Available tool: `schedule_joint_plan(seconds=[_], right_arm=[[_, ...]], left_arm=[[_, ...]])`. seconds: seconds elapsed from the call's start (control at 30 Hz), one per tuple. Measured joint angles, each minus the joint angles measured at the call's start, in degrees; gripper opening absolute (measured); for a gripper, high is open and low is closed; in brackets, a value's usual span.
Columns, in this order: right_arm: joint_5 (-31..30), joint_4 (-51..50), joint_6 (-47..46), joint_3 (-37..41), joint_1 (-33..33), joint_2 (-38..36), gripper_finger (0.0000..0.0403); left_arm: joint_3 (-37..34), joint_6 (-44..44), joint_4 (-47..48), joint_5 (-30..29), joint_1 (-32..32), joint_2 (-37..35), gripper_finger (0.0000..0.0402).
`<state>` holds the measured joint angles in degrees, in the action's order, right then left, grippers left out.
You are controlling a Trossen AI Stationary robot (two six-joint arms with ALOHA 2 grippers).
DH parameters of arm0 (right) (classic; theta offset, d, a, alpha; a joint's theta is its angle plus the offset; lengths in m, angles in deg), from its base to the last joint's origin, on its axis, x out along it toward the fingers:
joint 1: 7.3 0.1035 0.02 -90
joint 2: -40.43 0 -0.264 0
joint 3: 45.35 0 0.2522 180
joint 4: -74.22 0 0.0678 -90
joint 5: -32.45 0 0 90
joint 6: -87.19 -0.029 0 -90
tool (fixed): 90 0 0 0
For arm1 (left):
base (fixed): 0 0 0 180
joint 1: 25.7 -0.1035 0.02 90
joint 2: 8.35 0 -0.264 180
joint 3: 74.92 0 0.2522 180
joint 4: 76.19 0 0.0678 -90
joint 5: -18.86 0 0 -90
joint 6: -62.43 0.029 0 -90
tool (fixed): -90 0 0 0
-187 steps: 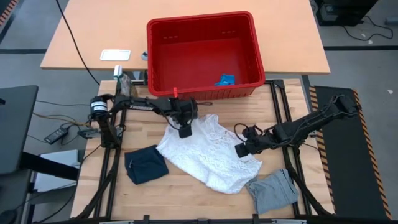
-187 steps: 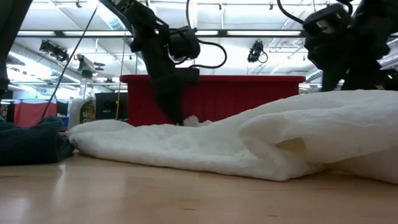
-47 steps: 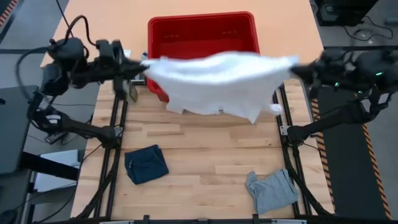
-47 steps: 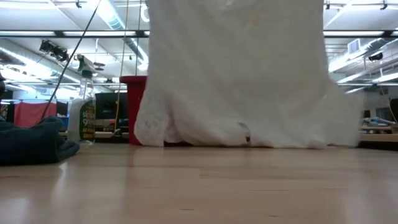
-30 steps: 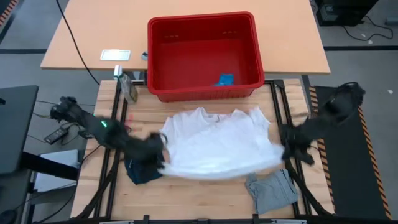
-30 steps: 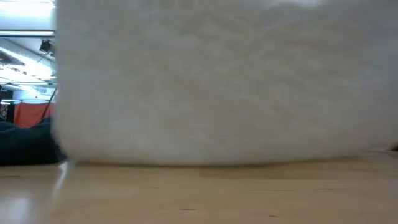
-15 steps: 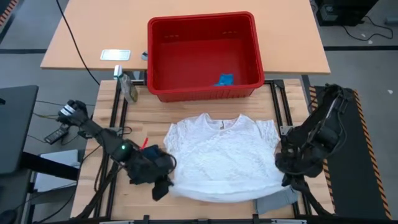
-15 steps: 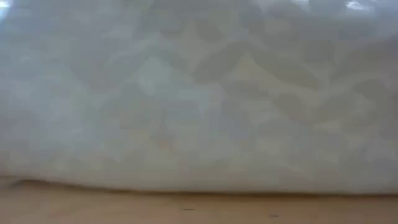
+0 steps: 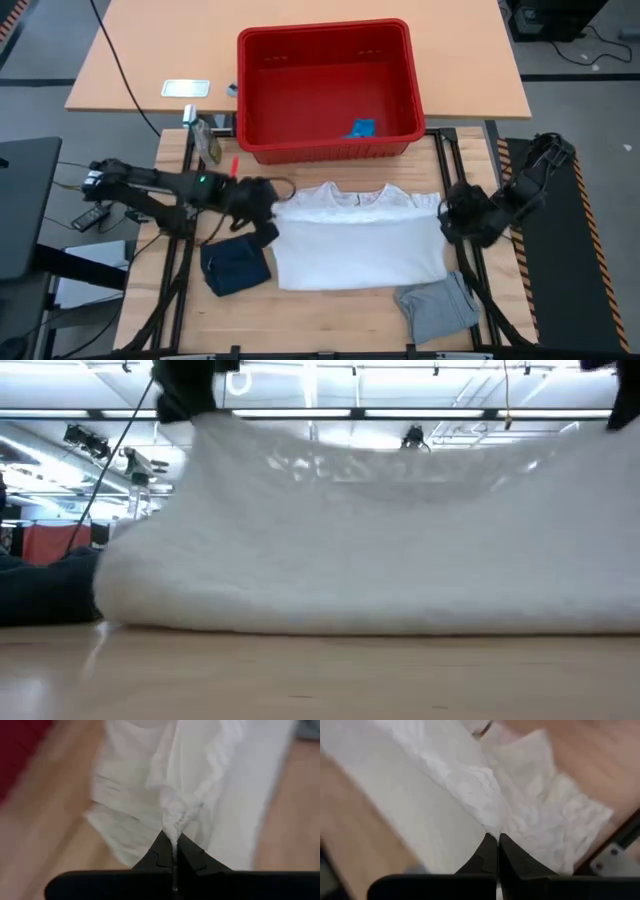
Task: Fold laundry
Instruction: Fold the white dress
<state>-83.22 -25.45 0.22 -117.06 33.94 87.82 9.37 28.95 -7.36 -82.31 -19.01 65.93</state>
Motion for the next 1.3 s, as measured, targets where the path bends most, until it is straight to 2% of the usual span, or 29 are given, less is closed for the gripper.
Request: schedule_joint_plan(seconds=[0.2,0.43,0.53,0.67,0.77,1.07,1.2,1.3], right_arm=[[-0.9,-3.3,-4.8,10.5,-8.9,-3.6,0.0004],[-7.0,1.6,-4.5,15.8,-16.5,-4.4,0.0004],[-9.0,2.2,-4.5,16.5,-19.9,-4.2,0.0004],[-5.8,8.3,-0.1,17.0,-23.2,-4.3,0.0004],[-4.9,10.8,1.8,17.0,-25.1,-3.6,0.0004],[-6.5,10.1,-0.4,17.0,-35.3,-0.1,0.0011],[-5.6,10.9,1.8,17.0,-39.5,1.5,0.0042],[-5.0,13.0,5.0,17.0,-41.4,2.4,0.0088]], left_arm=[[-2.8,4.6,-2.7,0.4,-12.4,0.5,0.0],[-10.9,6.5,-9.8,3.8,-20.1,0.8,0.0],[-15.4,5.9,-13.0,4.5,-22.1,0.9,0.0],[-18.7,4.5,-17.0,4.8,-23.5,0.9,0.0],[-18.9,5.4,-18.1,4.9,-23.7,0.9,0.0],[-18.9,9.1,-19.6,4.8,-27.2,0.9,0.0019],[-18.9,8.1,-20.1,4.9,-28.9,0.9,0.0043],[-18.9,6.7,-20.1,8.6,-29.9,0.9,0.0077]])
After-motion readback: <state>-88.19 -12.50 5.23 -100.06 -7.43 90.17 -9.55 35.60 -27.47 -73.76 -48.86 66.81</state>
